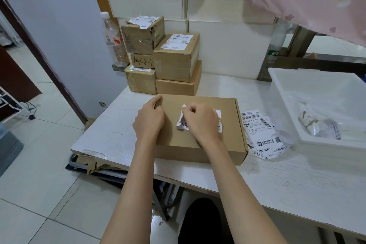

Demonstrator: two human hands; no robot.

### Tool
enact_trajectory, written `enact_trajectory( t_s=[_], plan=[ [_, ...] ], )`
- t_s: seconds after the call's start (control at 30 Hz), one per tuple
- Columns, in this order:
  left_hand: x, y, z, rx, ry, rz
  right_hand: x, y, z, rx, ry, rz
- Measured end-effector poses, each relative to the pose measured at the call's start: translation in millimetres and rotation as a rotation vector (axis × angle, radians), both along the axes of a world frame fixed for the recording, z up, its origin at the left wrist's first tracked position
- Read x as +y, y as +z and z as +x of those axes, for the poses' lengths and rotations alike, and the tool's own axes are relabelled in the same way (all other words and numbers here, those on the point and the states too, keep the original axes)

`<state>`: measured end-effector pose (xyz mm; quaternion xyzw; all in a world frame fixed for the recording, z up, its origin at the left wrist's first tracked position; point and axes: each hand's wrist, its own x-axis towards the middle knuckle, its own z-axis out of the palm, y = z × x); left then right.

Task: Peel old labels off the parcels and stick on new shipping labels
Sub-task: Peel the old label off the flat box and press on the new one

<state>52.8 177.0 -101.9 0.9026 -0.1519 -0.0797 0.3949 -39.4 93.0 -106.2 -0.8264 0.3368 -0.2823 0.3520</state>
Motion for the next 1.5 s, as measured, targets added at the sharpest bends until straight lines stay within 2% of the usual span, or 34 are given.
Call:
enact_trajectory(
  t_s=[0.13,0.27,0.33,0.83,1.0,1.1,1.17,1.3,1.5],
  plan=[
    [0,-1,-1,-0.002,0.004,0.004,-4,-2,-2,-0.089,-0.071,0.074],
    [0,-1,-2,-0.008,-0.003,0.005,3,4,7,0.074,-0.079,-0.031],
    [0,0,-2,-0.005,0.0,0.005,3,4,10,0.093,-0.096,-0.077],
    [-3,-2,6,0.064,0.056,-0.056,-4,2,-2,-0.089,-0.089,0.216],
    [-4,-3,5,0.047,0.057,-0.042,-1,8,-5,-0.075,-0.002,0.206],
    [-4,-3,4,0.027,0.055,-0.038,-3,10,-5,-0.184,-0.032,0.269],
    [-3,-3,4,0.021,0.054,-0.032,-7,9,-5,-0.233,-0.103,0.215],
    [-2,-1,2,0.018,0.045,-0.036,-23,-1,-7,0.088,0.001,-0.041],
    [-1,1,-2,0.014,0.022,-0.025,-32,-7,-8,0.076,0.116,-0.109]
  ],
)
